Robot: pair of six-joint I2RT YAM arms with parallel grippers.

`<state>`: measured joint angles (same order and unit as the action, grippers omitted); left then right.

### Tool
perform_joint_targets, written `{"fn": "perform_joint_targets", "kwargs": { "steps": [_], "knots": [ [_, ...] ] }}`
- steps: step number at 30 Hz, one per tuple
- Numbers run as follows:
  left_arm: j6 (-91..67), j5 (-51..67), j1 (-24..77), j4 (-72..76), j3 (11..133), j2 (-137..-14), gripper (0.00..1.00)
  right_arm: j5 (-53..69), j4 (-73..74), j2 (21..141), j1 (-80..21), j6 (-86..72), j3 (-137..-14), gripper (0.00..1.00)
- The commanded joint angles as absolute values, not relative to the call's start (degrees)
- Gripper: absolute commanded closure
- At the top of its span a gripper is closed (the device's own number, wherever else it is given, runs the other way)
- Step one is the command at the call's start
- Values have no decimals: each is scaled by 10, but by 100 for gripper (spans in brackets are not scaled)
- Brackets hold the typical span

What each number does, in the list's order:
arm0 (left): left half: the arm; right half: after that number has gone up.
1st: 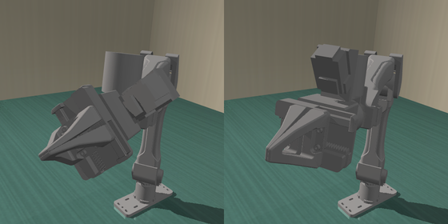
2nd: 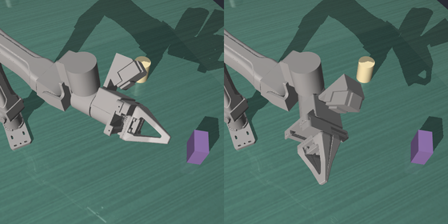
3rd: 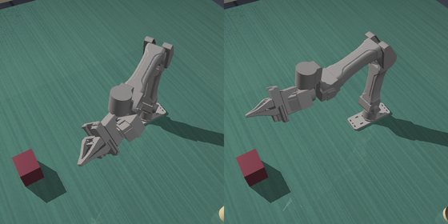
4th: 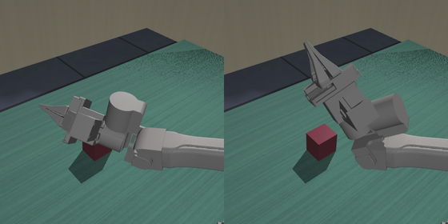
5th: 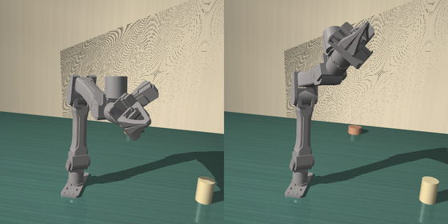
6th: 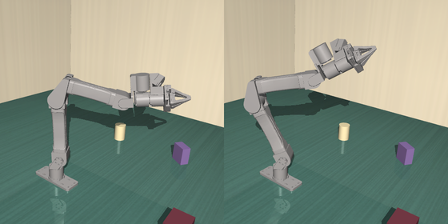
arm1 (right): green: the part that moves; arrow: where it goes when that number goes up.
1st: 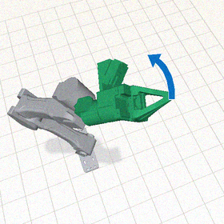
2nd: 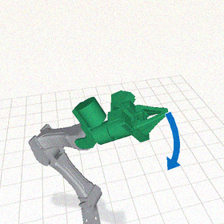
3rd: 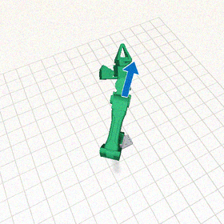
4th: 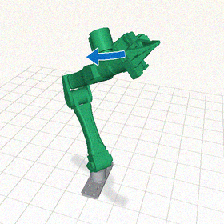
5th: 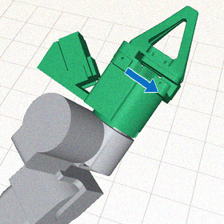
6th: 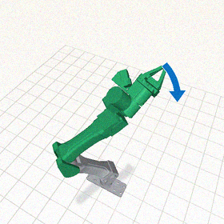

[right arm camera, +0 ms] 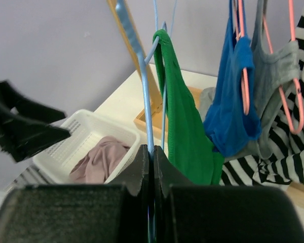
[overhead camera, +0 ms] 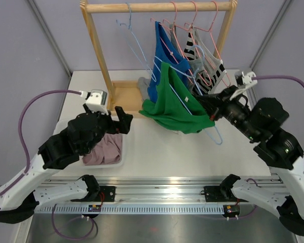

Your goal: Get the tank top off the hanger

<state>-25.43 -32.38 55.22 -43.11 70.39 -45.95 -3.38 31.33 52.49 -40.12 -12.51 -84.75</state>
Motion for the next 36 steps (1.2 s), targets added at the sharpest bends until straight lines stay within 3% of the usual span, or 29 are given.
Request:
{"fn": "perform_joint_targets", "kwargs": {
  "steps": [1, 13, 19, 22, 24, 26, 29, 34, 36],
  "knots": [
    [-226, -269, 595, -301, 739, -497, 1, 23, 312, 461, -400, -153, -802, 100],
    [-123, -337, 716, -114, 785, -635, 2, 136, 364, 321, -401, -258, -768, 100],
    [-98, -344, 739, -62, 775, -652, 10, 148, 387, 319, -400, -273, -767, 100],
    [-90, -369, 740, -66, 774, -663, 31, 156, 390, 317, -401, -275, -770, 100],
    [-89, -396, 740, -74, 775, -666, 59, 149, 392, 317, -400, -272, -774, 100],
    [-87, -411, 740, -80, 773, -667, 79, 134, 400, 317, -401, -265, -778, 100],
    [-84, -428, 740, -80, 765, -663, 100, 127, 405, 320, -401, -258, -783, 100],
    [-94, -499, 740, -101, 760, -651, 100, 122, 425, 319, -400, -230, -778, 100],
    [-111, -580, 740, -122, 754, -640, 100, 138, 453, 316, -401, -199, -771, 100]
  ]
}}
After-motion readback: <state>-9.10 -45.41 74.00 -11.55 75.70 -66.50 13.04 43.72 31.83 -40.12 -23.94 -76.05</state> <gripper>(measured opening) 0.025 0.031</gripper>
